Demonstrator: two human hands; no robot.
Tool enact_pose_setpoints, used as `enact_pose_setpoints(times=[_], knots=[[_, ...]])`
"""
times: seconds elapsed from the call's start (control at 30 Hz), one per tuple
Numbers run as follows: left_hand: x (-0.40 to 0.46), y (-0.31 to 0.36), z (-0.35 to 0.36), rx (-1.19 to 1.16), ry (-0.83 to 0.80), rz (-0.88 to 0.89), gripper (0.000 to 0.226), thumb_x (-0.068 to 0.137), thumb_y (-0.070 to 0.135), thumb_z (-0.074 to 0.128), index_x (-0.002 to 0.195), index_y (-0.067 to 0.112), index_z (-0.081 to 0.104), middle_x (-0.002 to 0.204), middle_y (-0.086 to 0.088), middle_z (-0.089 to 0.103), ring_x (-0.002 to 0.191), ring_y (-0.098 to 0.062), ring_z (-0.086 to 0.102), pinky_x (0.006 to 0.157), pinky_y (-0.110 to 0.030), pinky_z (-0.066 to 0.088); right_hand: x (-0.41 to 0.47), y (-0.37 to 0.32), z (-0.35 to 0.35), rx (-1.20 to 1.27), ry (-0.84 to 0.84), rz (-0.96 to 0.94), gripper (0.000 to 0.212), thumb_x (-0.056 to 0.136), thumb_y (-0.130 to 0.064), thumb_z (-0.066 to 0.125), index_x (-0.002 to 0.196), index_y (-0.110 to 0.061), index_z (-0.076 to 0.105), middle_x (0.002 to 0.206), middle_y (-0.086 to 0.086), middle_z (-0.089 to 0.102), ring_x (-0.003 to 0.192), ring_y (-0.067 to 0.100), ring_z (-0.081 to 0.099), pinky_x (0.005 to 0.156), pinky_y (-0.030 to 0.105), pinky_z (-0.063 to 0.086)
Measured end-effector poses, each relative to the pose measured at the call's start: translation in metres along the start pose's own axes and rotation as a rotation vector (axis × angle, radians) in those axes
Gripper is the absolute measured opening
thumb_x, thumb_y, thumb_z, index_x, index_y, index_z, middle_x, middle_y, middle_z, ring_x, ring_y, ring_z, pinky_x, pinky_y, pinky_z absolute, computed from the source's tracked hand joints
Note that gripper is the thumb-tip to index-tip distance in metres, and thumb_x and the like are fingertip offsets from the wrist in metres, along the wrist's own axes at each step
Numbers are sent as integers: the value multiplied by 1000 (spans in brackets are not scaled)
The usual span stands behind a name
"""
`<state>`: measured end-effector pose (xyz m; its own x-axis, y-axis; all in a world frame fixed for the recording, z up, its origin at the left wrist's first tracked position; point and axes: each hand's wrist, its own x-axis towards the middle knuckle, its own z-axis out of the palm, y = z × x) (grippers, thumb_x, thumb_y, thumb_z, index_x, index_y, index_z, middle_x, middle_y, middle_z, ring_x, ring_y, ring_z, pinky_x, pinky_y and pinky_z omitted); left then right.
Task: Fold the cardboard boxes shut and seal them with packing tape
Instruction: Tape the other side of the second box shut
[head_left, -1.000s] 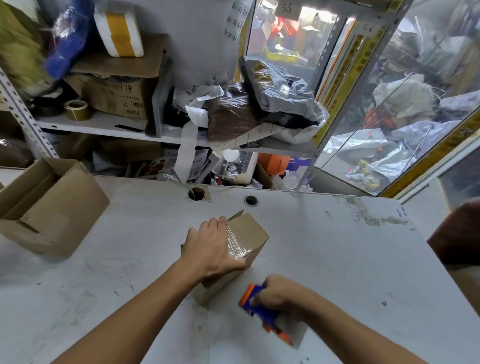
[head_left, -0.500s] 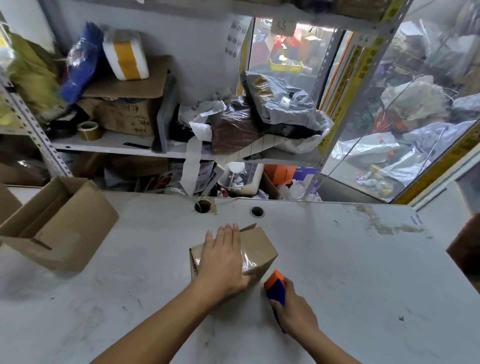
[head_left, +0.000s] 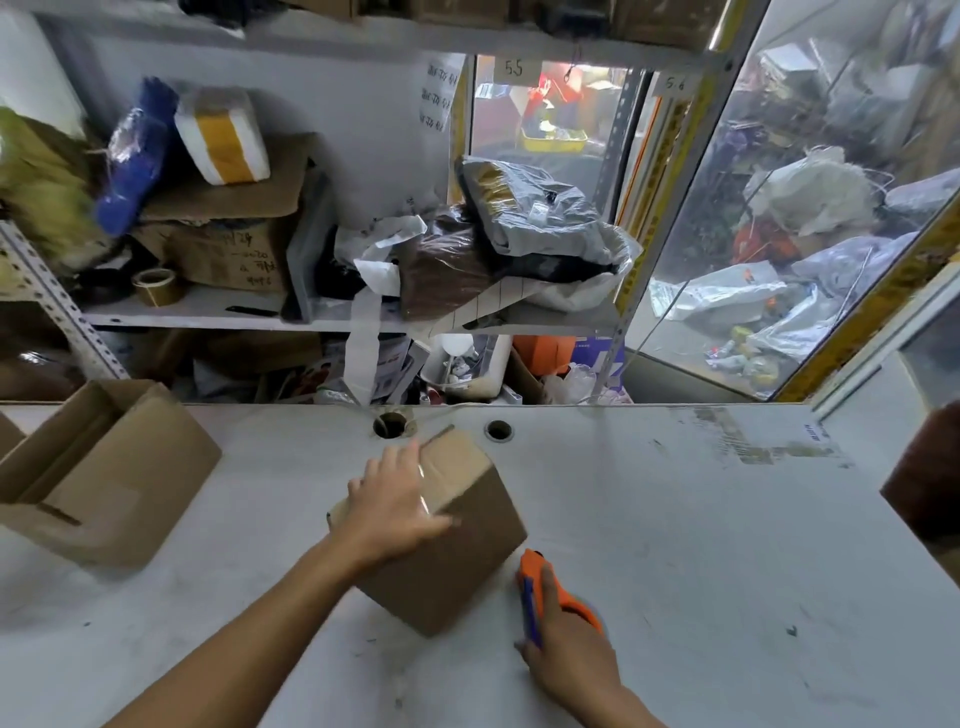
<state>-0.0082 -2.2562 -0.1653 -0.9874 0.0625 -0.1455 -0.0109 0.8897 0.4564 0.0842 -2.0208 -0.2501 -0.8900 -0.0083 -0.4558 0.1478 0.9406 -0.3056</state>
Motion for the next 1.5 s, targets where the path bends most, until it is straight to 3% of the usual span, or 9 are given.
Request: enact_pose_setpoints(times=[0.17, 0.3, 0.4, 0.57, 0.77, 0.9, 1.1, 1.3, 1.5], knots=[[-12, -35, -57, -1141, -166, -84, 102, 50, 45, 88, 140, 24, 45, 129, -11, 66, 111, -27, 68, 90, -43, 57, -1, -16, -48, 581, 165, -94, 45, 84, -42, 62, 128, -39, 53, 122, -4, 65, 114, 17, 62, 90, 30, 50], [-23, -50, -56, -1539, -151, -151, 85, 44, 28, 84, 125, 16, 63, 113, -13, 73, 96, -30, 71, 80, -48, 55, -9, -34, -80, 1359, -197, -234, 63, 74, -32, 69, 132, -45, 48, 134, -7, 59, 122, 16, 60, 98, 49, 53], [-27, -56, -40, -1753, -159, -156, 54, 33, 17, 91, 86, 11, 79, 85, -10, 76, 80, -25, 73, 82, -45, 50, -17, -53, -93, 1300, -173, -383, 88, 66, -37, 80, 134, -62, 29, 134, -17, 57, 123, 13, 59, 102, 47, 53], [-25, -64, -17, -1700, -199, -151, 56, 58, 29, 94, 106, 9, 74, 109, -15, 71, 108, -34, 65, 96, -49, 52, -32, -77, -116, 944, 220, -449, 106, 57, -40, 90, 134, -56, 19, 128, -36, 40, 124, -7, 44, 93, 18, 45], [-31, -85, -51, -1339, 474, -164, 30, 105, 22, 37, 120, 14, 62, 122, -9, 65, 124, -30, 57, 104, -47, 45, -41, -81, -124, 643, 457, -567, 114, 52, -26, 93, 141, -42, 23, 140, -27, 38, 133, -6, 40, 105, 14, 44], [-53, -51, -110, -854, 121, 129, 47, 84, 54, 58, 114, 21, 73, 111, 1, 76, 108, -18, 69, 93, -33, 53, -43, -83, -124, 519, 479, -631, 115, 53, -30, 91, 148, -28, 25, 145, -13, 38, 135, 7, 43, 111, 23, 41], [-51, -31, -122, -1014, -347, -48, 43, 67, 17, 92, 107, 11, 75, 106, -13, 77, 97, -28, 73, 90, -49, 57, -45, -87, -125, 487, 252, -649, 114, 57, -39, 90, 145, -36, 18, 145, -22, 32, 132, 4, 45, 107, 22, 41], [-59, -29, -94, -1152, -418, 3, 46, 73, 3, 75, 118, 7, 70, 115, -20, 73, 98, -30, 71, 71, -33, 60, -40, -95, -131, 627, 210, -536, 34, 94, -48, 38, 123, -35, 47, 114, -25, 53, 109, -1, 53, 84, 10, 40], [-58, -32, -81, -1190, -443, 7, 50, 71, 7, 81, 121, 10, 70, 120, -22, 70, 106, -39, 69, 88, -49, 58, -23, -103, -132, 596, 311, -452, 14, 104, -32, 41, 99, -30, 54, 94, -13, 60, 90, -1, 54, 72, 13, 40]])
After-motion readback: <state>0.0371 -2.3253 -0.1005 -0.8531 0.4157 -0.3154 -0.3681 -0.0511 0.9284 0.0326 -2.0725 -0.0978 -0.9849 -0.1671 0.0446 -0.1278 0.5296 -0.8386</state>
